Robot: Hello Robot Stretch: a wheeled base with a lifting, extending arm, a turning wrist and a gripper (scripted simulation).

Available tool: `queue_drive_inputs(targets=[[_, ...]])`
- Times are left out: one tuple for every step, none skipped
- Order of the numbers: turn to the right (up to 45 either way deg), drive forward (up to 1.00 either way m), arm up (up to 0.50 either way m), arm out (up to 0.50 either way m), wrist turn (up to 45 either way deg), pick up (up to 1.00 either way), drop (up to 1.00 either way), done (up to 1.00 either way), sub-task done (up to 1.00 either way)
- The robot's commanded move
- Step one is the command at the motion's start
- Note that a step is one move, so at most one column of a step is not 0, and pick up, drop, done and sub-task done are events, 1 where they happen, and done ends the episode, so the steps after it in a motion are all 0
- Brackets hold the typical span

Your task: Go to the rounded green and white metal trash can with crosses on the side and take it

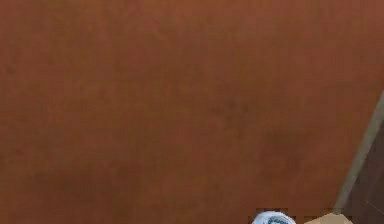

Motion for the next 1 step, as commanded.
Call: queue_drive_inputs(targets=[[-45.0, 0.00, 0.00, 0.00, 0.0, 0.00, 0.00, 0.00, 0.00]])
